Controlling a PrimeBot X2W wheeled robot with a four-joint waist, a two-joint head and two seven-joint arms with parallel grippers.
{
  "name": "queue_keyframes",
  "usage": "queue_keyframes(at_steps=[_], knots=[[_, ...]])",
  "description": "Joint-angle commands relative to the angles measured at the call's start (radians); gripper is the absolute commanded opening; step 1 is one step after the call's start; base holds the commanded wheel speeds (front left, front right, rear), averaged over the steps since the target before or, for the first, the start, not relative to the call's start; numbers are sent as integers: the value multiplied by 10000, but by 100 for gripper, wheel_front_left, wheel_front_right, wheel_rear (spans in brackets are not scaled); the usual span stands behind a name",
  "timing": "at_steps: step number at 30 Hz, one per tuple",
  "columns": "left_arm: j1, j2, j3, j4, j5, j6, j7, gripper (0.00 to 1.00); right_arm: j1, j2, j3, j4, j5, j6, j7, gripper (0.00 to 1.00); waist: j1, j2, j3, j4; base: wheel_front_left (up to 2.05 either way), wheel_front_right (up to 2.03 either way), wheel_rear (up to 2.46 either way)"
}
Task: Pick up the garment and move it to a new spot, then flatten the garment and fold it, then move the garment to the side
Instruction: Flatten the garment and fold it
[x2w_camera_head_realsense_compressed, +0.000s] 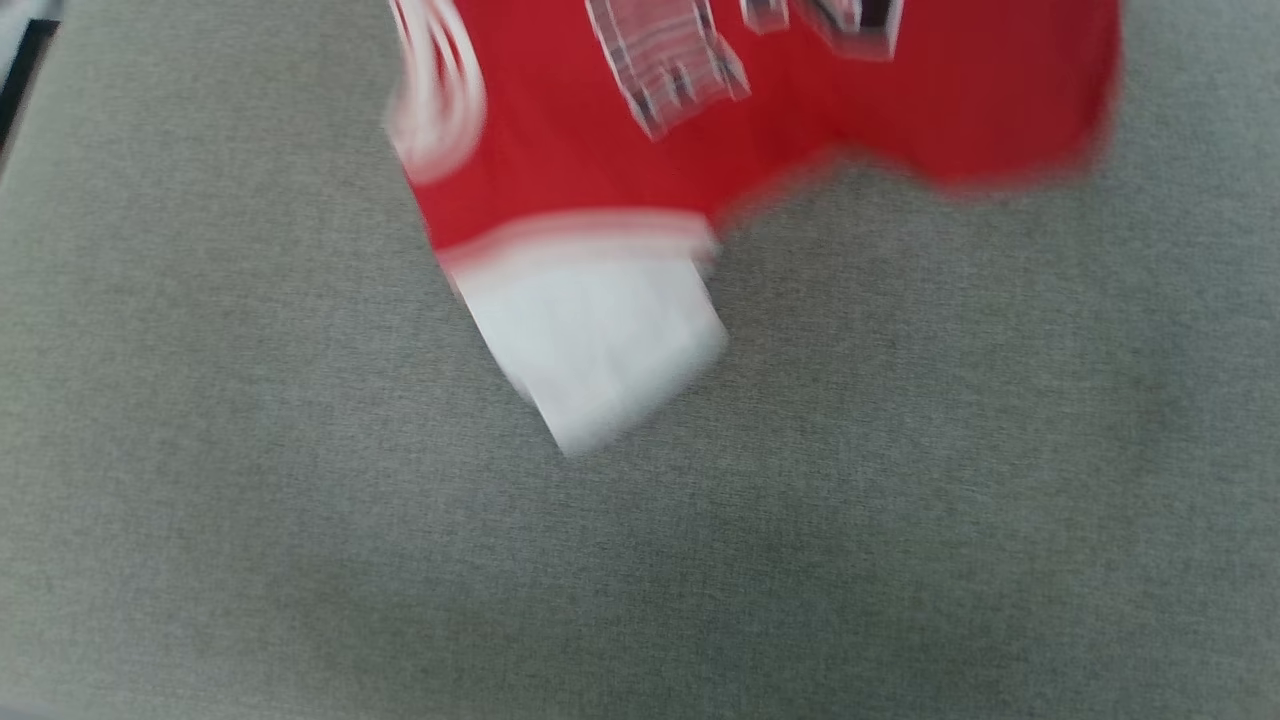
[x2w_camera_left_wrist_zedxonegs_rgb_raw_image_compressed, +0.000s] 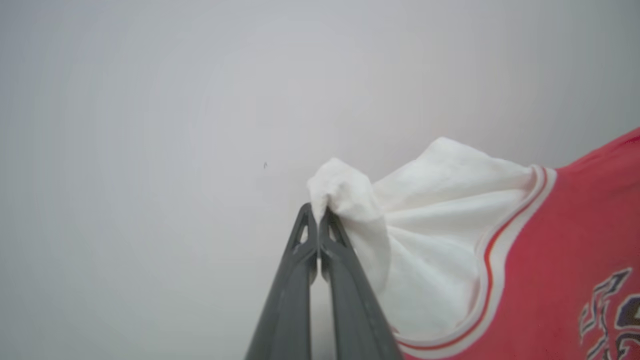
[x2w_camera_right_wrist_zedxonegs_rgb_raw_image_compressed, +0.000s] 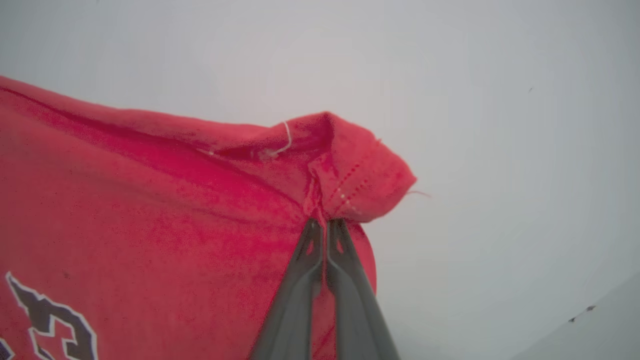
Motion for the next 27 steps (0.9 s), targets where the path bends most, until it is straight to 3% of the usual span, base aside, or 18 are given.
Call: queue_keyframes(at_steps=[1, 5, 9, 12, 17, 27], knots=[[-266, -66, 81, 223, 255, 99, -518, 0, -120, 179, -164, 154, -438, -6, -485, 0, -1, 0, 40, -61, 0, 0, 0], [-998, -421, 298, 652, 861, -3, -2263, 0, -475, 649, -841, 465, -1896, -6, -2321, 0, -1, 0, 52, -69, 0, 0, 0], [-455, -661, 490, 427, 1122, -752, -2570, 0, -185, 920, -820, 969, -2497, -5, -2970, 0, -1, 0, 1, 47, 0, 0, 0], [359, -717, 192, 643, 767, -1052, -2517, 0, 309, 913, -655, 1199, -2291, -5, -2657, 0, -1, 0, -71, 130, 0, 0, 0], [1454, -632, -591, 599, 88, -1145, -1733, 0, 1393, 776, -412, 1174, -1536, -5, -1938, 0, -1, 0, -157, 228, 0, 0, 0], [3846, 540, -2240, -1728, -2783, -1142, 797, 0, 4845, 402, -576, -692, 459, -5, 414, 0, -1, 0, -282, 345, 0, 0, 0]])
